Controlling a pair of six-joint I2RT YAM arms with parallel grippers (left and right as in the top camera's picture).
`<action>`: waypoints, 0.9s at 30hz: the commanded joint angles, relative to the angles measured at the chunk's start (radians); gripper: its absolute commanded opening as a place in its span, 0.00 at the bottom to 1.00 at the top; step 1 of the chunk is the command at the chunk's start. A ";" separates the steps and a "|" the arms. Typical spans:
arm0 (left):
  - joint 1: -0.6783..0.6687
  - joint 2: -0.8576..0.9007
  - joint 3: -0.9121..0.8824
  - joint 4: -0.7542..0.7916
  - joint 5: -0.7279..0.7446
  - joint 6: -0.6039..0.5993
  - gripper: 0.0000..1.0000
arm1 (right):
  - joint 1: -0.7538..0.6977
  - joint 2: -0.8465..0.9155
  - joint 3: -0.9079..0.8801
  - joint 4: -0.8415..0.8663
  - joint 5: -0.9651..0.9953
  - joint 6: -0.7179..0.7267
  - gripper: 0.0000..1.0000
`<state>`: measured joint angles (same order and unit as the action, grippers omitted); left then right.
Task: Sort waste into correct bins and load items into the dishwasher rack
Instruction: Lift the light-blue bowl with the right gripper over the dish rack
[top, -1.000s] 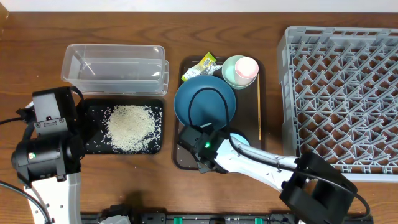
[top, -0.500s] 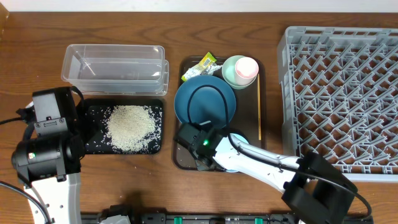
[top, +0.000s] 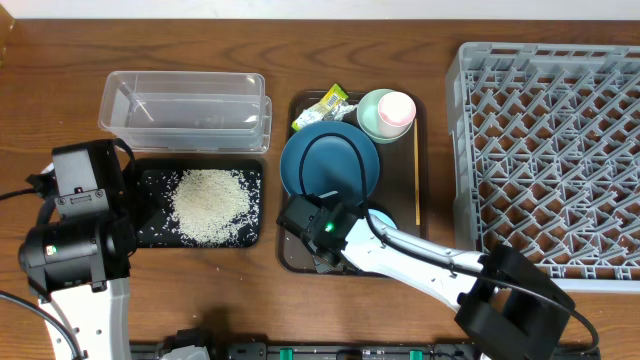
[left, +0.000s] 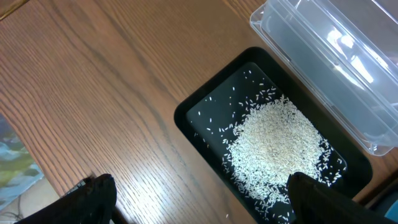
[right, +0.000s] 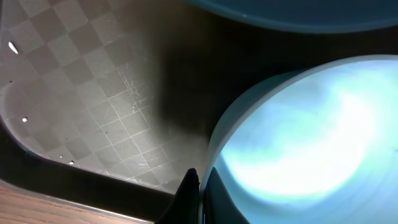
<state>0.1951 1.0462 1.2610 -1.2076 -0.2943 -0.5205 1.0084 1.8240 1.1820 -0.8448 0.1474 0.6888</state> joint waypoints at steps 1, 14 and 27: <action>0.005 0.000 0.002 -0.004 -0.006 0.002 0.90 | 0.010 -0.003 0.017 -0.007 0.005 0.006 0.01; 0.005 0.000 0.002 -0.003 -0.006 0.002 0.90 | -0.060 -0.254 0.191 -0.208 0.006 -0.097 0.01; 0.005 0.000 0.002 -0.003 -0.006 0.002 0.91 | -0.551 -0.605 0.200 -0.169 -0.117 -0.532 0.01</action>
<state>0.1951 1.0462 1.2610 -1.2079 -0.2943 -0.5201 0.5510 1.2499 1.3720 -1.0256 0.1055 0.3622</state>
